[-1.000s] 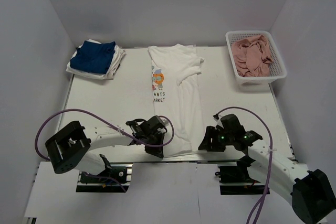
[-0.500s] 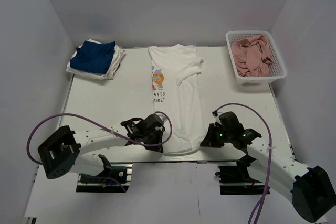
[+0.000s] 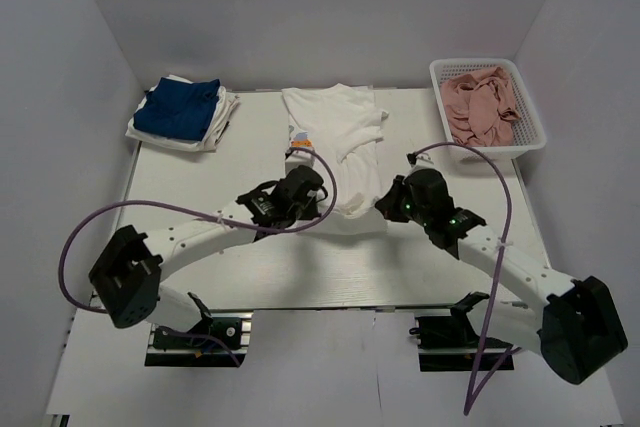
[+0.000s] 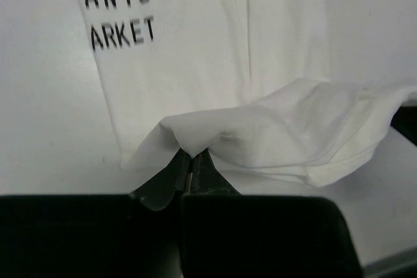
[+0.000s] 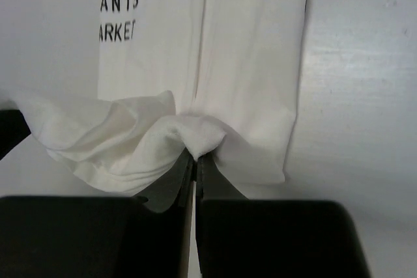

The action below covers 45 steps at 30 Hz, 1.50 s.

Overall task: Fold and stack the t-shirts
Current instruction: Fold the folded rectangular tshirt in 1/3 of the way

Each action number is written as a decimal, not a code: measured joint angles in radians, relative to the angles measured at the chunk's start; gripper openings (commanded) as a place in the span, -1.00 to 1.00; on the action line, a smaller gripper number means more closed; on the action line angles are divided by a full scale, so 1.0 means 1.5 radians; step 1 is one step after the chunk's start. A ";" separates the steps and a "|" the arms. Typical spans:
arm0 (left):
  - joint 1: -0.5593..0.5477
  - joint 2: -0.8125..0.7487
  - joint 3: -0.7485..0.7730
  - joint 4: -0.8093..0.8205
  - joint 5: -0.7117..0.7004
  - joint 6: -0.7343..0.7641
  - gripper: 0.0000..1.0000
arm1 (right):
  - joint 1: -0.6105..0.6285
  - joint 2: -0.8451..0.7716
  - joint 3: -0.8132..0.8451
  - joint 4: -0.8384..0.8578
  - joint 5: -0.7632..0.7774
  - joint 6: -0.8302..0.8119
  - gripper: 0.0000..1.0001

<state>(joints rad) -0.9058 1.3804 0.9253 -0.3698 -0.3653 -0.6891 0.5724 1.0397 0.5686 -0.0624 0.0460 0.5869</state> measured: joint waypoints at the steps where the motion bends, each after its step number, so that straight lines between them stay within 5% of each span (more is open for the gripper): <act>1: 0.010 0.019 0.022 0.007 -0.010 0.010 -1.00 | -0.001 0.024 0.018 0.008 0.010 -0.002 -1.00; 13: 0.128 0.151 0.153 0.057 -0.047 0.088 -1.00 | -0.022 0.254 0.234 0.085 0.069 -0.057 -1.00; 33: 0.210 0.349 0.294 0.057 -0.025 0.103 -0.98 | -0.078 0.519 0.403 0.079 0.043 -0.061 -0.97; 34: 0.210 0.362 0.309 0.050 -0.025 0.101 -0.89 | -0.080 0.524 0.408 0.078 0.041 -0.060 -0.73; 35: 0.212 0.377 0.329 0.037 -0.026 0.098 -0.64 | -0.081 0.531 0.413 0.077 0.038 -0.056 -0.16; 36: 0.215 0.393 0.350 0.025 -0.028 0.096 -0.10 | -0.082 0.536 0.419 0.074 0.036 -0.049 0.12; 38: 0.217 0.426 0.397 -0.012 -0.041 0.080 0.54 | -0.086 0.552 0.444 0.065 0.028 -0.050 0.81; 39: 0.217 0.440 0.418 -0.033 -0.052 0.070 0.99 | -0.087 0.559 0.458 0.057 0.024 -0.052 0.81; 45: 0.224 0.422 0.421 -0.085 -0.094 0.032 0.99 | -0.089 0.543 0.472 0.052 0.002 -0.070 0.81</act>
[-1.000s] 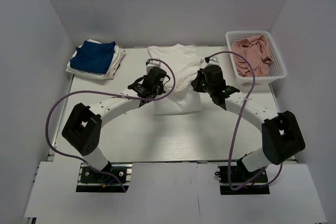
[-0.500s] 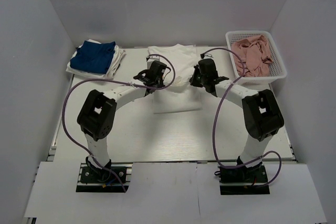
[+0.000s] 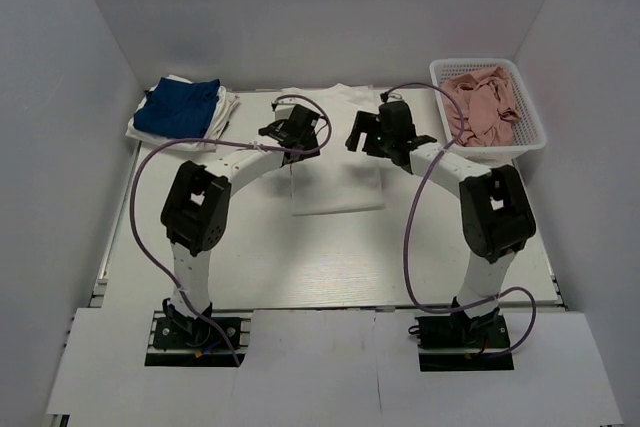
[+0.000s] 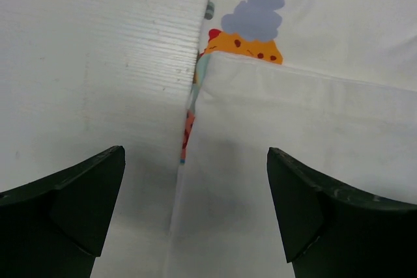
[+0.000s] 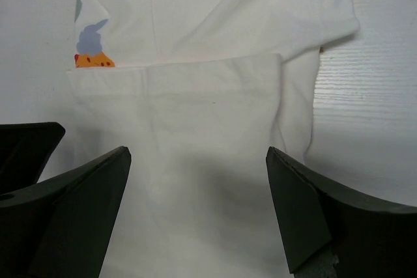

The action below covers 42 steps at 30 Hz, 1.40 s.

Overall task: Fold and stack the t-shirts
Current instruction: Fold the folded rectangular tshirt in 1/3 of the way, then grab one side of the 2/3 rectangular tshirt with both arms

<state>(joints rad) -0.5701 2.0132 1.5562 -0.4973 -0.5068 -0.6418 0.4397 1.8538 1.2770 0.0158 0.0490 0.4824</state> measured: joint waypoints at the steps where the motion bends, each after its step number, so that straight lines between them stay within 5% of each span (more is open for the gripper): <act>1: 0.001 -0.017 -0.017 0.003 0.000 -0.002 0.99 | 0.000 -0.013 -0.013 0.006 -0.007 -0.001 0.81; 16: -0.008 -0.210 -0.352 0.049 0.185 -0.009 0.91 | -0.006 -0.225 -0.329 0.034 -0.056 0.018 0.81; 30: -0.009 -0.202 -0.399 0.145 0.297 -0.020 -0.01 | -0.024 -0.226 -0.396 0.062 -0.048 0.030 0.57; 35: -0.007 -0.195 -0.399 0.153 0.297 -0.024 -0.34 | -0.028 -0.193 -0.395 0.099 -0.063 0.040 0.15; 42: -0.005 -0.190 -0.399 0.159 0.303 -0.028 -1.00 | -0.031 -0.179 -0.404 0.114 -0.097 0.063 -0.96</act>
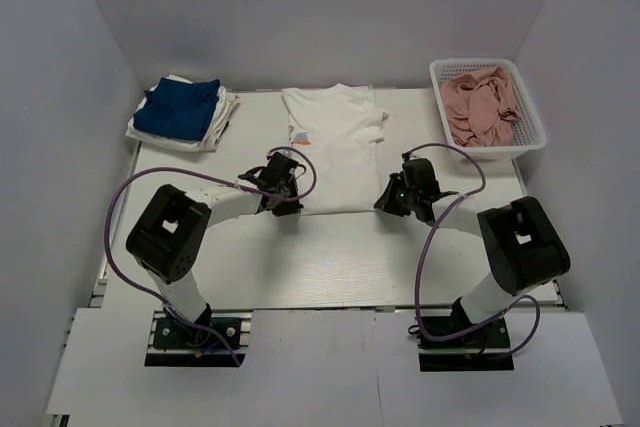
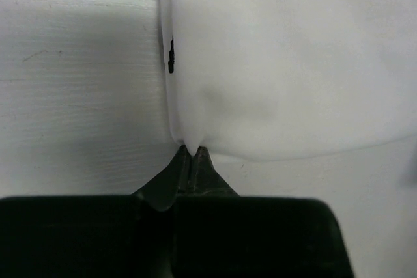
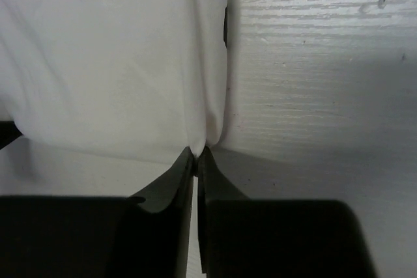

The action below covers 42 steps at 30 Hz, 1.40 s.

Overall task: Fold and stack the t-shirts
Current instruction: Grab one side of the 2/3 rectangular tshirt with both arms, then fold the long partially folded tshirt into a neat square

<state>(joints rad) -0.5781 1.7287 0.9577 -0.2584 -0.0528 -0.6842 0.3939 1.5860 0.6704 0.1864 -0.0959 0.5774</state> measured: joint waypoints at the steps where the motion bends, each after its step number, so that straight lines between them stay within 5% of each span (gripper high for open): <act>1: 0.000 0.000 0.000 0.001 0.001 0.002 -1.00 | 0.000 0.001 -0.001 0.001 -0.004 0.004 -1.00; 9: -0.006 -0.050 -0.066 0.037 0.025 0.010 -1.00 | 0.001 -0.056 -0.060 0.005 -0.022 0.014 -1.00; 16: -0.058 -0.245 -0.167 -0.024 0.101 0.024 -1.00 | 0.015 -0.319 -0.150 -0.117 -0.056 0.012 -1.00; 24: -0.092 -0.499 -0.167 -0.071 0.163 0.047 -1.00 | 0.032 -0.604 -0.106 -0.313 -0.068 0.014 -1.00; 31: -0.093 -0.510 -0.115 -0.078 0.136 0.060 -1.00 | 0.032 -0.582 0.008 -0.333 -0.065 0.013 -1.00; 42: -0.077 -0.358 0.057 -0.113 -0.115 0.049 -1.00 | 0.031 -0.357 0.156 -0.277 0.015 0.014 -1.00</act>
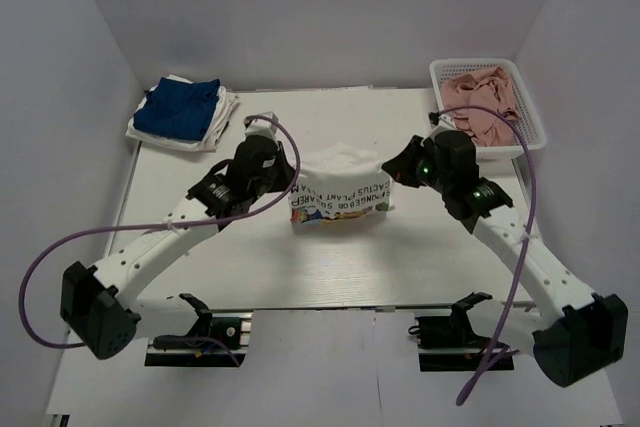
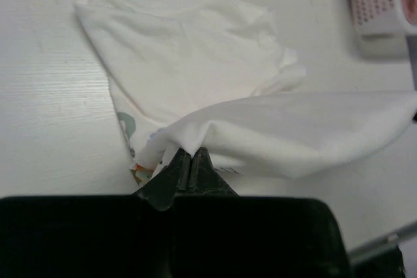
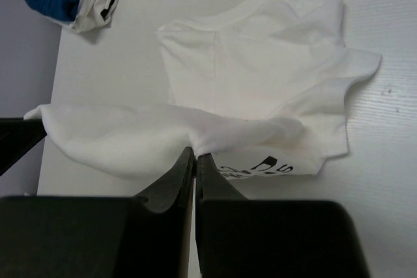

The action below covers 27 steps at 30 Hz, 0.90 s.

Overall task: Fold and stack the t-shirts
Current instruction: Fold the long partially folded tshirt into a neat square

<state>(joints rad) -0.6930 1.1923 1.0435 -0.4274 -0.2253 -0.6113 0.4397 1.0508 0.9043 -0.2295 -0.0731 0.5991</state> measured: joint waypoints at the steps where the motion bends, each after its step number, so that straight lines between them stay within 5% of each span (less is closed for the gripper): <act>1: 0.003 0.021 0.014 -0.001 -0.019 -0.001 -1.00 | 0.000 0.023 0.013 0.005 0.007 0.000 -1.00; 8: 0.043 0.180 0.102 0.004 -0.125 0.002 -1.00 | -0.005 0.210 0.125 0.038 0.058 0.000 -1.00; 19: 0.128 0.454 0.278 0.029 -0.142 0.022 -1.00 | -0.018 0.503 0.277 0.104 0.133 -0.021 -1.00; 20: 0.132 0.479 0.295 0.027 -0.142 0.024 -0.80 | -0.018 0.538 0.300 0.105 0.139 -0.022 -0.86; 23: 0.145 0.561 0.369 0.010 -0.145 0.034 0.25 | -0.025 0.645 0.383 0.101 0.152 -0.028 -0.12; 24: 0.151 0.588 0.396 0.005 -0.149 0.037 0.93 | -0.028 0.671 0.403 0.099 0.153 -0.032 0.06; 26: 0.161 0.620 0.433 -0.013 -0.154 0.038 0.99 | -0.036 0.706 0.430 0.095 0.152 -0.040 0.76; 27: 0.167 0.629 0.445 -0.016 -0.155 0.038 0.99 | -0.037 0.711 0.435 0.090 0.150 -0.047 0.81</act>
<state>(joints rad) -0.4431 2.1357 1.7111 -0.4507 -0.4572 -0.5541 0.3836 2.1178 1.5562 -0.0948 0.1520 0.5285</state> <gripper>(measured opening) 0.972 0.787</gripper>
